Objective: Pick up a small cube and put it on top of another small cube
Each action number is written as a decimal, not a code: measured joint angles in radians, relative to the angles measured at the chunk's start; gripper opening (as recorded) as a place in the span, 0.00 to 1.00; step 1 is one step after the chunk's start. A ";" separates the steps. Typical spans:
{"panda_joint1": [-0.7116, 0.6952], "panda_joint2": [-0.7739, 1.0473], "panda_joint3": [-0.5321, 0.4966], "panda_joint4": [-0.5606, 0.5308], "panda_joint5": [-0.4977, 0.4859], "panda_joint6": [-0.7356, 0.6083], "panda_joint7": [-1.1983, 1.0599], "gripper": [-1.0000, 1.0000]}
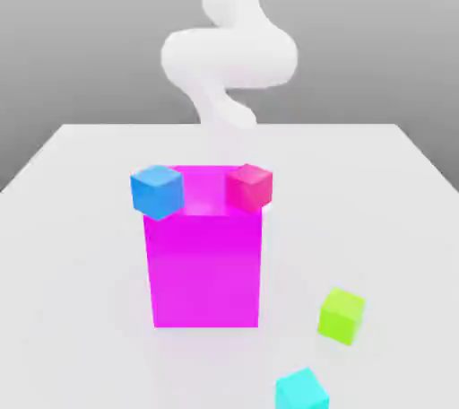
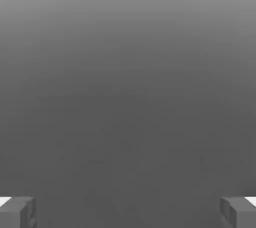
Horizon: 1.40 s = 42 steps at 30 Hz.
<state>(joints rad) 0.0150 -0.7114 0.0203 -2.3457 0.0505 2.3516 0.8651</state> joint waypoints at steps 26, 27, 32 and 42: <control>0.229 0.955 0.141 -0.368 -0.259 0.599 1.083 0.50; 0.249 0.991 0.116 -0.361 -0.285 0.628 1.103 0.50; 0.266 1.015 0.096 -0.356 -0.297 0.650 1.114 0.00; 0.196 0.807 0.200 -0.388 -0.123 0.476 0.959 0.00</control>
<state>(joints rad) 0.2108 0.0953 0.2199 -2.7339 -0.0727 2.8279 1.8239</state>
